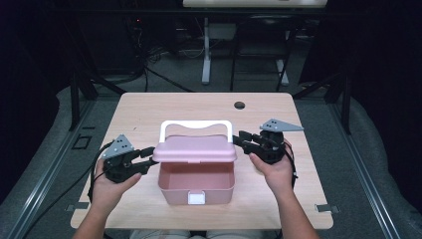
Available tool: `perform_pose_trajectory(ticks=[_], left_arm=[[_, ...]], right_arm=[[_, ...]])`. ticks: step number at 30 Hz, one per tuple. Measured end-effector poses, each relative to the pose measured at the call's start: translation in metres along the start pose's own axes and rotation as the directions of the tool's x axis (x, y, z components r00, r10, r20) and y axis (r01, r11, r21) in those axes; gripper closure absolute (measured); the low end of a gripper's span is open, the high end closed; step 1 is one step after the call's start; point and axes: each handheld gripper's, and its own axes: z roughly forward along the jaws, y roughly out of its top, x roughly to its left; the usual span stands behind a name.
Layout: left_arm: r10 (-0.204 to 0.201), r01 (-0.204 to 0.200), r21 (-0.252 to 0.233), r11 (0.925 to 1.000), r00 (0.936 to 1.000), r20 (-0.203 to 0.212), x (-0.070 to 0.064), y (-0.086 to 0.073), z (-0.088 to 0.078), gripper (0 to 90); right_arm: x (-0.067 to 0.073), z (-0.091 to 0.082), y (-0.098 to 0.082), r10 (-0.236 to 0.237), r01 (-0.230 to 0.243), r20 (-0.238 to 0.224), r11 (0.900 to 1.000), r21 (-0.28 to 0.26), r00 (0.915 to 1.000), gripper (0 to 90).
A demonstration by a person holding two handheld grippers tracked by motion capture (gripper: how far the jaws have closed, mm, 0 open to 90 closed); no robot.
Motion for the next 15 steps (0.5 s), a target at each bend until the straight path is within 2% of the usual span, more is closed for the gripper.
perform_pose_trajectory(ticks=[4, 9, 12, 15], left_arm=[[0.002, -0.002, -0.008, 1.0000, 1.0000, 0.006, 0.001, 0.003, 0.000, 61.4], [0.005, -0.004, -0.018, 0.9998, 1.0000, 0.008, 0.001, 0.006, 0.001, 62.0], [0.009, -0.009, -0.021, 0.9997, 0.9999, 0.012, 0.002, 0.010, 0.003, 61.7], [-0.010, 0.010, -0.028, 0.9995, 0.9999, 0.002, 0.005, 0.013, 0.006, 62.3]], right_arm=[[-0.001, -0.003, -0.002, 0.008, -0.008, 0.008, 1.000, -0.005, 0.9999, 63.6], [-0.001, -0.003, -0.007, 0.006, -0.006, 0.027, 1.000, 0.021, 0.9996, 61.2], [-0.002, -0.002, -0.008, -0.008, 0.007, 0.039, 0.999, 0.032, 0.9992, 60.5], [0.000, 0.001, -0.013, -0.044, 0.040, 0.068, 0.997, 0.065, 0.9967, 61.3]])
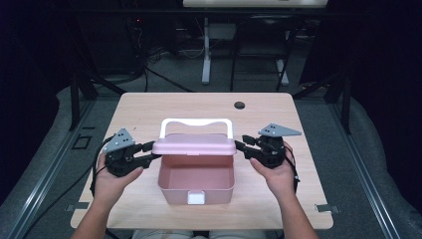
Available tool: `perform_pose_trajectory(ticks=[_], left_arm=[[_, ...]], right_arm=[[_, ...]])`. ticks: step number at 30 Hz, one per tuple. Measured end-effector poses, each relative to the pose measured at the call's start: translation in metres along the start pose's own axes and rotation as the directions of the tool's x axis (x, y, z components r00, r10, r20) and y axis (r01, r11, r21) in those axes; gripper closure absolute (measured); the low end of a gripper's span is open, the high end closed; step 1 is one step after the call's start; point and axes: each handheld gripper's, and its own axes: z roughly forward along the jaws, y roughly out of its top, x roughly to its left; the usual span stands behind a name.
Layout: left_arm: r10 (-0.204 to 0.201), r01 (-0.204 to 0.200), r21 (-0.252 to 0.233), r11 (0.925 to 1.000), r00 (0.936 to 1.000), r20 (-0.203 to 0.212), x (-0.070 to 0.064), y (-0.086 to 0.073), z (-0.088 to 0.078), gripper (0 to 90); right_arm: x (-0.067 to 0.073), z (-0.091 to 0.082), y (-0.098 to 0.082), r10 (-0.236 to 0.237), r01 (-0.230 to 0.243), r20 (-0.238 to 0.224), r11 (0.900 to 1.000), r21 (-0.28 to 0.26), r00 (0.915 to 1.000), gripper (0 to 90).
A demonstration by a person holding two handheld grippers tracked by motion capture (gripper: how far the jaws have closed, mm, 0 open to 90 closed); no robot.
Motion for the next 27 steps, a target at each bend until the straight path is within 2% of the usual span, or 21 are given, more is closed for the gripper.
perform_pose_trajectory(ticks=[4, 7, 13, 19, 22, 27], left_arm=[[-0.005, 0.005, 0.004, 1.0000, 1.0000, 0.001, 0.002, 0.002, 0.002, 62.6], [-0.009, 0.009, 0.003, 1.0000, 1.0000, -0.003, 0.003, 0.003, 0.004, 63.1], [-0.017, 0.017, 0.014, 0.9998, 0.9998, 0.006, 0.007, 0.007, 0.005, 63.1], [-0.025, 0.025, 0.008, 0.9997, 0.9996, 0.009, 0.009, 0.010, 0.006, 63.1], [-0.032, 0.032, 0.002, 0.9995, 0.9994, 0.009, 0.011, 0.012, 0.007, 63.2], [-0.016, 0.016, -0.001, 0.9999, 0.9999, 0.002, 0.013, 0.018, 0.010, 63.8]], right_arm=[[-0.002, 0.002, -0.003, 0.008, -0.008, 0.009, 1.000, 0.027, 0.9999, 61.2], [-0.002, 0.002, -0.004, 0.011, -0.011, -0.010, 0.999, 0.040, 0.9999, 64.7], [-0.003, 0.001, -0.005, 0.002, 0.000, -0.022, 0.997, 0.082, 0.9998, 64.8], [-0.002, 0.002, -0.005, 0.009, -0.005, -0.044, 0.997, 0.078, 0.9990, 64.0], [0.002, 0.008, -0.002, 0.004, 0.000, -0.048, 0.998, 0.067, 0.9988, 62.4], [0.005, 0.016, 0.004, -0.011, 0.013, -0.046, 0.999, 0.041, 0.9989, 65.5]])
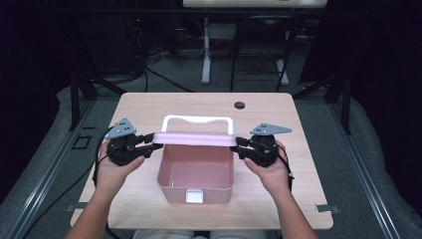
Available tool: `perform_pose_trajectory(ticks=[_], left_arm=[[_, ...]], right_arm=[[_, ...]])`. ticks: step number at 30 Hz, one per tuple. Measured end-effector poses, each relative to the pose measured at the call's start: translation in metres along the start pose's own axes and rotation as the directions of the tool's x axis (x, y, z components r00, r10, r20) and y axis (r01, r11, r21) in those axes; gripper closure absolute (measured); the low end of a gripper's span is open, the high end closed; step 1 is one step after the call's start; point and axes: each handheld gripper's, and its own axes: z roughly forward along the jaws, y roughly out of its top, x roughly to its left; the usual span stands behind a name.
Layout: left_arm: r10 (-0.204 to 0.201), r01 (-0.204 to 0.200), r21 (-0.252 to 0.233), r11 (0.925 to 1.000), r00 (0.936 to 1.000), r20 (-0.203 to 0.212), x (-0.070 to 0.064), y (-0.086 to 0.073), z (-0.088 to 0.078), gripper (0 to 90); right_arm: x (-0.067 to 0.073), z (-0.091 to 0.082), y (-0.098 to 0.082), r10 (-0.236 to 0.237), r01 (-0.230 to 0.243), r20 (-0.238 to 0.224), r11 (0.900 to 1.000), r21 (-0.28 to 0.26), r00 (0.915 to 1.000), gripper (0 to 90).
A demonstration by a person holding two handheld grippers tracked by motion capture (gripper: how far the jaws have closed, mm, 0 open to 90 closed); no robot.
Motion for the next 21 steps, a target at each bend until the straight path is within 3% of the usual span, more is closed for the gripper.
perform_pose_trajectory(ticks=[7, 21], left_arm=[[0.002, -0.002, -0.013, 0.9999, 0.9997, -0.024, 0.004, 0.006, 0.003, 69.4], [0.000, 0.000, -0.004, 1.0000, 0.9984, -0.057, 0.011, 0.016, 0.006, 73.9]], right_arm=[[-0.003, 0.003, 0.006, 0.004, -0.003, 0.026, 1.000, -0.022, 0.9997, 71.3], [-0.008, 0.015, 0.022, -0.005, 0.005, 0.059, 1.000, -0.016, 0.9983, 72.3]])
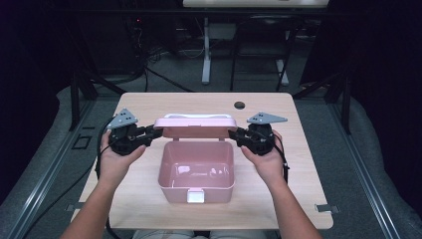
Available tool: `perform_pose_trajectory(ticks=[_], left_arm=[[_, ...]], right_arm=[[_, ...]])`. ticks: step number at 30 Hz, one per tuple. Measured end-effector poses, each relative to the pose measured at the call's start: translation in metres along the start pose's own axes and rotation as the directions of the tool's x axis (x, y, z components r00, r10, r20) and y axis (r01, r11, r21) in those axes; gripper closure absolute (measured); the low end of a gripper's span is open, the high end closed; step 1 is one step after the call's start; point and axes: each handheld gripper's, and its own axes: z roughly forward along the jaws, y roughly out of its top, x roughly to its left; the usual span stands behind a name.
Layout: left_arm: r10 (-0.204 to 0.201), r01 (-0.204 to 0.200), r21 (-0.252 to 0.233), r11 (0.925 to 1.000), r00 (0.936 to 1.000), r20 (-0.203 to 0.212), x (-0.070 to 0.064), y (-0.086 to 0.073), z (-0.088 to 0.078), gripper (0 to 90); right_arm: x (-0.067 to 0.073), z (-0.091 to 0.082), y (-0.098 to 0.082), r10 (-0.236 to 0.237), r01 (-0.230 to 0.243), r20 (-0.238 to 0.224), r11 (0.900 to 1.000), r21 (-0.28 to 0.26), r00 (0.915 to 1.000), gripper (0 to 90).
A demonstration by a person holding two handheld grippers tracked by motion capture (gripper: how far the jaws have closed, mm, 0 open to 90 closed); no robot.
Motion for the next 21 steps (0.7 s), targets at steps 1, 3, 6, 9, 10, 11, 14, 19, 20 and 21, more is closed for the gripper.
perform_pose_trajectory(ticks=[1, 3, 6, 9, 10, 11, 14, 19, 20, 21], left_arm=[[0.000, 0.000, 0.000, 1.0000, 1.0000, 0.000, 0.000, 0.000, 0.000, 74.0], [0.008, -0.008, -0.001, 1.0000, 0.9999, -0.011, 0.003, 0.003, 0.000, 74.6], [0.007, -0.007, -0.009, 0.9999, 1.0000, -0.004, 0.007, 0.004, 0.003, 75.1], [0.013, -0.013, -0.009, 0.9999, 0.9999, -0.010, 0.008, 0.007, 0.005, 75.4], [0.013, -0.013, -0.009, 0.9999, 0.9999, -0.010, 0.008, 0.007, 0.005, 75.5], [0.009, -0.009, -0.012, 0.9999, 0.9999, -0.010, 0.009, 0.008, 0.006, 75.5], [-0.004, 0.004, -0.016, 0.9999, 1.0000, -0.002, 0.011, 0.008, 0.008, 75.1], [-0.005, 0.005, 0.005, 1.0000, 1.0000, -0.003, 0.012, 0.006, 0.015, 73.2], [-0.005, 0.005, 0.005, 1.0000, 1.0000, -0.003, 0.012, 0.006, 0.015, 72.7], [-0.002, 0.002, 0.005, 1.0000, 0.9999, -0.014, 0.012, 0.005, 0.017, 72.7]], right_arm=[[0.000, 0.001, 0.001, 0.000, 0.000, -0.003, 1.000, 0.000, 1.0000, 72.5], [0.000, 0.003, 0.004, 0.000, -0.001, -0.006, 1.000, -0.001, 1.0000, 72.6], [-0.002, 0.007, 0.006, 0.005, -0.005, -0.013, 1.000, -0.002, 0.9999, 70.2], [-0.005, 0.012, 0.007, 0.008, -0.008, -0.018, 1.000, 0.003, 0.9998, 68.4], [-0.005, 0.012, 0.007, 0.008, -0.008, -0.018, 1.000, 0.003, 0.9998, 68.4], [-0.007, 0.014, 0.007, 0.012, -0.012, -0.021, 1.000, 0.004, 0.9997, 67.9], [-0.010, 0.019, 0.007, 0.022, -0.022, -0.026, 1.000, 0.012, 0.9994, 68.2], [-0.011, 0.022, 0.007, 0.022, -0.022, -0.024, 1.000, 0.017, 0.9995, 69.6], [-0.011, 0.022, 0.007, 0.022, -0.022, -0.024, 1.000, 0.017, 0.9995, 69.6], [-0.011, 0.022, 0.007, 0.018, -0.018, -0.024, 1.000, 0.017, 0.9995, 69.7]])
